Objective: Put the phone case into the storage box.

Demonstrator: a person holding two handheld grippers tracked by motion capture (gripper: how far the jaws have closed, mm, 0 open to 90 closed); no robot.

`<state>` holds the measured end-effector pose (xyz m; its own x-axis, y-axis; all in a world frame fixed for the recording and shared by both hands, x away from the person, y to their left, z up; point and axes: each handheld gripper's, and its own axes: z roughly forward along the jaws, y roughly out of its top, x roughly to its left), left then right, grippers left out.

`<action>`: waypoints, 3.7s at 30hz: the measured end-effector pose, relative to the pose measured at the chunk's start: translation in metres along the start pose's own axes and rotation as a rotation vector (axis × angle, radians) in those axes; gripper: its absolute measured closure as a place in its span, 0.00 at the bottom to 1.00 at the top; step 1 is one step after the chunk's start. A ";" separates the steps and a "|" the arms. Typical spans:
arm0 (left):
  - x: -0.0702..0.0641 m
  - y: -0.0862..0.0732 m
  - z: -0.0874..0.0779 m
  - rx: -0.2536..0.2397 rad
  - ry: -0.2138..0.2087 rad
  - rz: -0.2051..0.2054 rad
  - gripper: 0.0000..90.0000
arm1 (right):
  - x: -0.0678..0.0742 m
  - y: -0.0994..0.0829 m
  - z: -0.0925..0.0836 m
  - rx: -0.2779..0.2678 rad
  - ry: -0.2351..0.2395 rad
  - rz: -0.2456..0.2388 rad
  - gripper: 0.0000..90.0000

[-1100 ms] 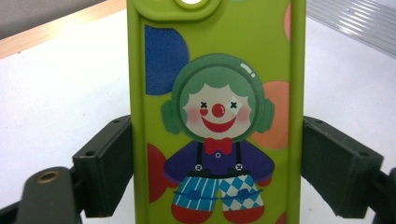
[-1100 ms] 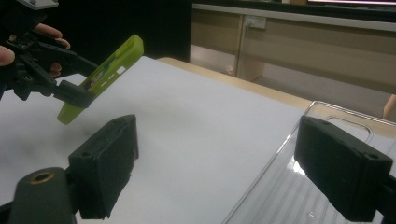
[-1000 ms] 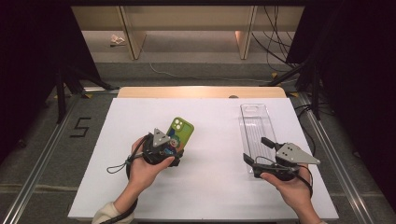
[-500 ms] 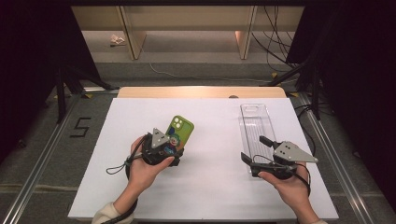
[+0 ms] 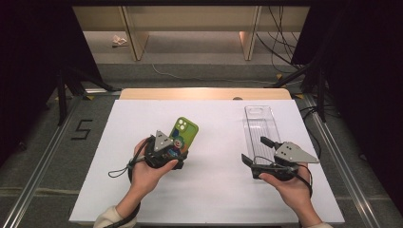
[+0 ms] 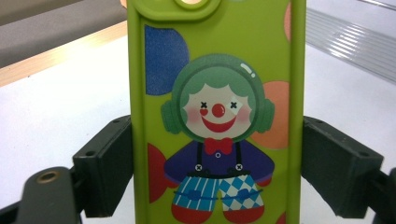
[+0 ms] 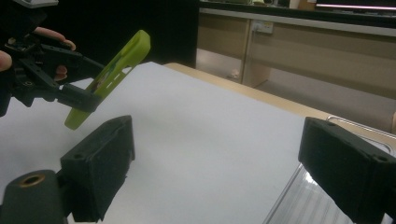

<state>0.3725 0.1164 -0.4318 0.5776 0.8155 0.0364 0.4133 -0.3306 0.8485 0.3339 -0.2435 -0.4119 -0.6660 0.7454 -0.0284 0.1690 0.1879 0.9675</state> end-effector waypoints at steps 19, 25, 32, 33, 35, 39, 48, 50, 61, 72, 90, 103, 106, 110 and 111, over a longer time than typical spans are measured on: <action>-0.007 0.002 -0.001 -0.035 -0.021 0.024 0.18 | 0.005 0.004 0.007 -0.003 0.011 -0.005 0.13; -0.010 0.003 -0.002 -0.046 -0.028 0.034 0.18 | 0.007 0.006 0.009 -0.007 0.017 -0.007 0.13; -0.014 0.004 -0.002 -0.056 -0.040 0.036 0.18 | 0.010 0.009 0.013 -0.010 0.025 -0.011 0.13; -0.014 0.004 -0.002 -0.056 -0.040 0.038 0.18 | 0.010 0.010 0.013 -0.011 0.027 -0.011 0.13; -0.015 0.004 -0.003 -0.059 -0.041 0.040 0.18 | 0.011 0.010 0.015 -0.012 0.030 -0.014 0.13; -0.017 0.005 -0.003 -0.062 -0.042 0.043 0.18 | 0.013 0.012 0.018 -0.013 0.037 -0.015 0.13; -0.020 0.005 -0.003 -0.066 -0.053 0.049 0.18 | 0.017 0.016 0.023 -0.018 0.048 -0.017 0.13; -0.021 0.005 -0.003 -0.067 -0.054 0.050 0.18 | 0.017 0.016 0.024 -0.020 0.050 -0.018 0.13; -0.025 0.006 -0.003 -0.071 -0.062 0.064 0.18 | 0.020 0.018 0.030 -0.017 0.063 -0.020 0.13; -0.033 0.005 -0.002 -0.067 -0.081 0.083 0.18 | 0.023 0.020 0.034 -0.018 0.074 -0.019 0.13; -0.041 0.004 0.001 -0.069 -0.093 0.103 0.18 | 0.027 0.024 0.041 -0.024 0.085 -0.024 0.13; -0.048 0.003 0.003 -0.062 -0.102 0.125 0.18 | 0.031 0.026 0.046 -0.023 0.095 -0.025 0.13; -0.050 0.003 0.003 -0.065 -0.106 0.129 0.18 | 0.032 0.027 0.047 -0.023 0.099 -0.026 0.13; -0.052 0.003 0.003 -0.065 -0.109 0.134 0.18 | 0.033 0.027 0.049 -0.023 0.102 -0.027 0.13; -0.053 0.003 0.003 -0.065 -0.110 0.132 0.18 | 0.033 0.028 0.050 -0.023 0.102 -0.026 0.13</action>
<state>0.3458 0.0706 -0.4328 0.6990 0.7088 0.0949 0.2842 -0.3971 0.8727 0.3525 -0.1817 -0.3987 -0.7407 0.6712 -0.0295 0.1343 0.1910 0.9724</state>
